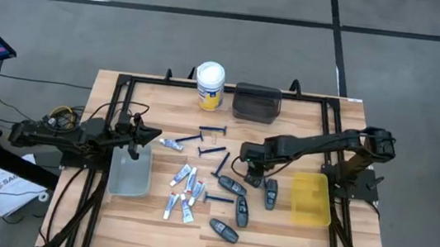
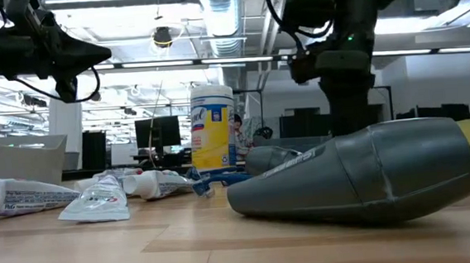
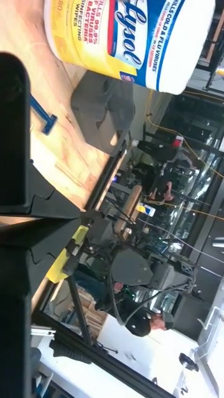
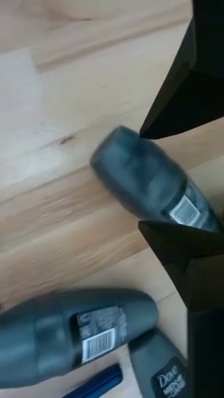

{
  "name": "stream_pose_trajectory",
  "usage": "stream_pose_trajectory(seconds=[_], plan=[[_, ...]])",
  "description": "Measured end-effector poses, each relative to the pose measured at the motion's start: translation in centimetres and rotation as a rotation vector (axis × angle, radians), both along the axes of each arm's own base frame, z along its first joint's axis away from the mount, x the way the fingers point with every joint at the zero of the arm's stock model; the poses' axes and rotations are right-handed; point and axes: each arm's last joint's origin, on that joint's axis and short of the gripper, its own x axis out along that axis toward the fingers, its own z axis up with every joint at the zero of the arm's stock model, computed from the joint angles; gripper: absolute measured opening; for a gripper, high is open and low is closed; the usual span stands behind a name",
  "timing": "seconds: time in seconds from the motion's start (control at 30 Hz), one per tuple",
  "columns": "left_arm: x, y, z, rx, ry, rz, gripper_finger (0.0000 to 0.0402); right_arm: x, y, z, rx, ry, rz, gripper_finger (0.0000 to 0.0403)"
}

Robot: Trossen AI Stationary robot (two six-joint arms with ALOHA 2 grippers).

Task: Pick & Place Travel size toiletries
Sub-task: Put the black deodorant into the yellow bin

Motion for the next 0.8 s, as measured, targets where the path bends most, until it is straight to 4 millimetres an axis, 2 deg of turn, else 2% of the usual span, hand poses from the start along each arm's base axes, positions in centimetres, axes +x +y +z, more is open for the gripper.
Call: stream_pose_trajectory(seconds=[0.47,0.67,0.8], plan=[[0.4,0.0,-0.4,-0.001,0.049,0.000,0.0000,0.2,-1.1,0.5,-0.022,0.033,0.083,0.0189],[0.5,0.0,-0.5,-0.001,0.057,0.000,0.0000,-0.8,-1.0,3.3,-0.017,0.082,0.040,0.0179],[0.5,0.0,-0.5,-0.001,0.063,0.000,0.0000,-1.8,0.4,5.8,-0.010,0.038,0.061,0.0213]])
